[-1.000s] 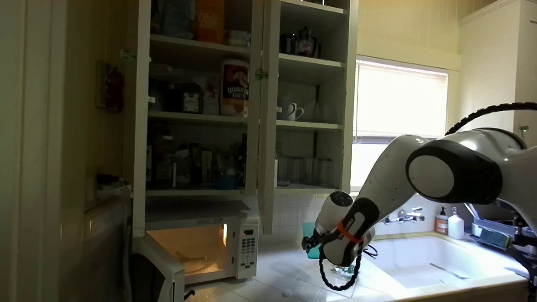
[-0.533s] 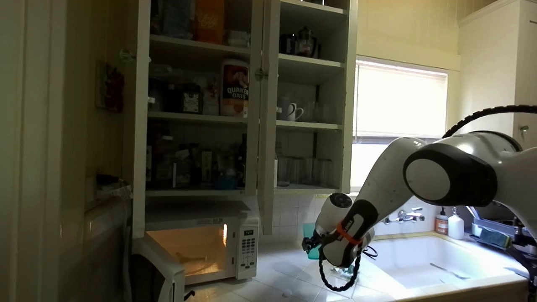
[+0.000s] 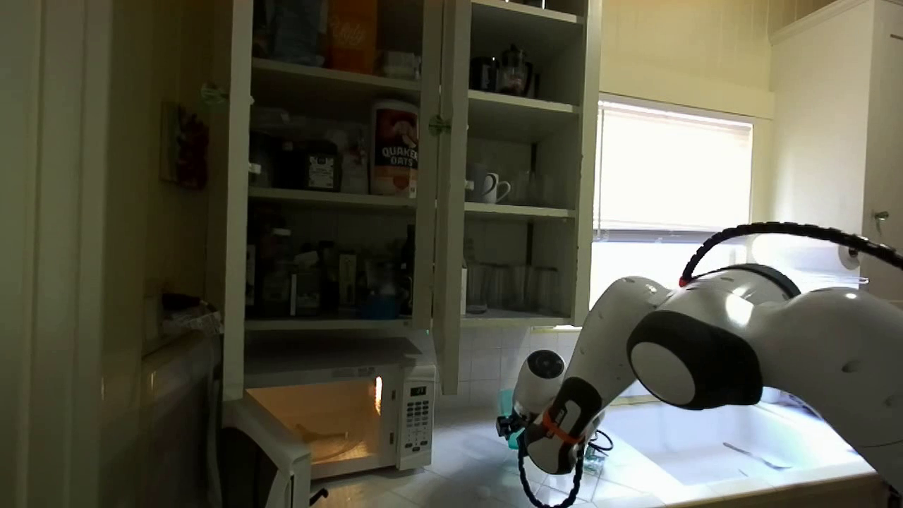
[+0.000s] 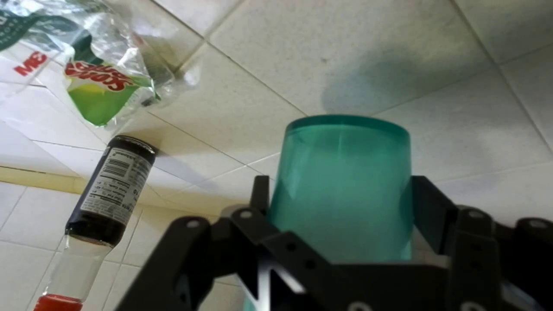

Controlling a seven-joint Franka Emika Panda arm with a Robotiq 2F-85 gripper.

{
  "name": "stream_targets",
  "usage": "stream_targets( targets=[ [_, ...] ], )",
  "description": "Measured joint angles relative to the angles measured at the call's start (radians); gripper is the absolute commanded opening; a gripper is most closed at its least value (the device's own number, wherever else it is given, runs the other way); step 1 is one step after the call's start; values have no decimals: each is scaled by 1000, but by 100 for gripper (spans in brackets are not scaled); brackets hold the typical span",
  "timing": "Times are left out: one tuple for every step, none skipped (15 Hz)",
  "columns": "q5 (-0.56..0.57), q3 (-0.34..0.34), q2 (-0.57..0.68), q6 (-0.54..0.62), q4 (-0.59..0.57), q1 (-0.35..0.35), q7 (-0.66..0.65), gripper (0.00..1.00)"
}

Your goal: Remove the glass from the cupboard

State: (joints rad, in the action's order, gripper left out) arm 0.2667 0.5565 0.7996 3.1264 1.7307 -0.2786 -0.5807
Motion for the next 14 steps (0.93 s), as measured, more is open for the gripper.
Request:
stream_targets(
  targets=[
    [-2, 12, 28, -9, -32, -4, -16, 55],
    [-4, 21, 52, -20, -63, -7, -31, 55],
    [-32, 29, 75, -31, -93, -9, -29, 55],
    [-67, 33, 97, -42, -122, -10, -17, 55],
    [-96, 36, 116, -56, -151, -10, -9, 55],
    [-120, 38, 137, -73, -182, -10, -4, 55],
    [-139, 39, 155, -92, -214, -7, 0, 55],
    [-153, 39, 175, -115, -250, -3, 1, 55],
    [-164, 39, 194, -139, -287, 3, 1, 55],
    [-170, 39, 213, -164, -324, 10, 1, 55],
    [-173, 39, 231, -191, -361, 17, 1, 55],
    [-173, 37, 250, -218, -399, 26, 1, 55],
    [-173, 32, 266, -243, -434, 37, 1, 55],
    [-173, 22, 282, -268, -469, 51, 1, 55]
  ],
)
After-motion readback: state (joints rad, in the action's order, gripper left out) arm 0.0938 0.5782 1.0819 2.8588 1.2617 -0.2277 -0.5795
